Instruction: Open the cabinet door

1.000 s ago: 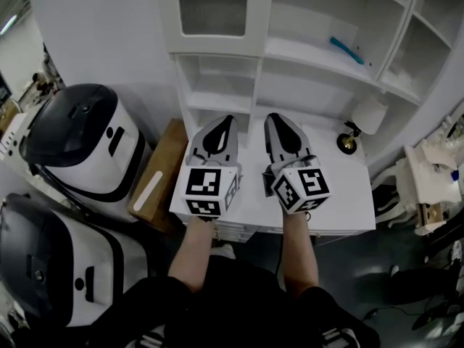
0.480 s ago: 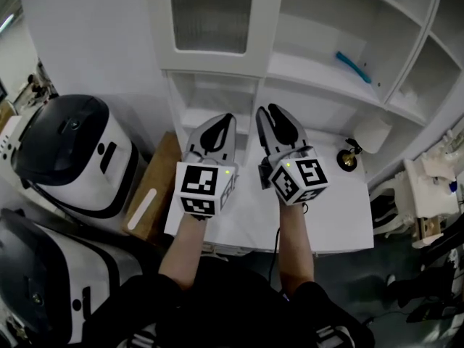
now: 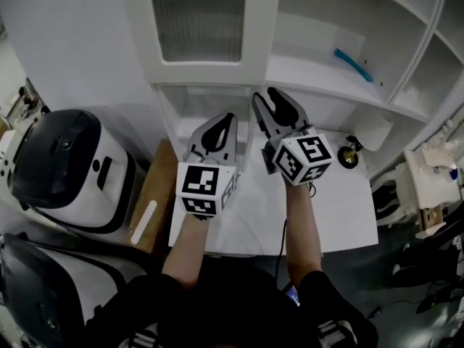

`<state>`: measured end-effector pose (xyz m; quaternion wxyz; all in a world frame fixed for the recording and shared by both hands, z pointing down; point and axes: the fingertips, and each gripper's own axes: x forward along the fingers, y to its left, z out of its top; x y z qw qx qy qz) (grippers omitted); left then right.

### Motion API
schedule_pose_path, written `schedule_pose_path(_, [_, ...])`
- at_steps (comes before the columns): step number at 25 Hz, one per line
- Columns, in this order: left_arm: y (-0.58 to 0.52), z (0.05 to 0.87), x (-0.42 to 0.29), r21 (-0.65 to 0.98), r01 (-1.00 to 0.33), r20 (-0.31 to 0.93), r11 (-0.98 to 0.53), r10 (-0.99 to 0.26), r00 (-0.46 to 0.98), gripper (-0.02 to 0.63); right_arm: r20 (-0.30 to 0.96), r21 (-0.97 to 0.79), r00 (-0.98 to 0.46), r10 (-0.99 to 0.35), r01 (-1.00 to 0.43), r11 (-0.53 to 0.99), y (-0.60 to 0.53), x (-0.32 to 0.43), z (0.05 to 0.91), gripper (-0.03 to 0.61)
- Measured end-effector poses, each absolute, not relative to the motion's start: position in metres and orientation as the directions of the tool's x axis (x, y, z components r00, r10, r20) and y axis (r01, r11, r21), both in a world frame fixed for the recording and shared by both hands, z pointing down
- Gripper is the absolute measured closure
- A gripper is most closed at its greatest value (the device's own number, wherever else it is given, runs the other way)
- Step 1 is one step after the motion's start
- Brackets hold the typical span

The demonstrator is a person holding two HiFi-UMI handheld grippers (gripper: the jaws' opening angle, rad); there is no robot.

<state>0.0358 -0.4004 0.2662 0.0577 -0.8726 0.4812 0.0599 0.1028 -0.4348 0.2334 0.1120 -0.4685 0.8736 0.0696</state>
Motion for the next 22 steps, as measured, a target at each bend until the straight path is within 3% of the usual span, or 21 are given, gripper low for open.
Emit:
schedule_pose_path(10, [-0.425, 0.274, 0.035, 0.001, -0.830, -0.160, -0.558, -0.819, 0.551, 0.609, -0.208, 0.028, -0.518, -0.830, -0.851, 0.524, -0.471, 0.108, 0.227, 0.420])
schedule_pose_path(15, [-0.428, 0.274, 0.049, -0.114, -0.833, -0.140, -0.541, -0.821, 0.553, 0.609, -0.182, 0.056, -0.532, -0.827, -0.845, 0.531, -0.484, 0.105, 0.220, 0.420])
schedule_pose_path(22, [-0.441, 0.272, 0.051, -0.089, -0.843, -0.163, -0.531, -0.827, 0.538, 0.609, -0.191, 0.067, -0.545, -0.817, -0.837, 0.543, -0.496, 0.106, 0.215, 0.420])
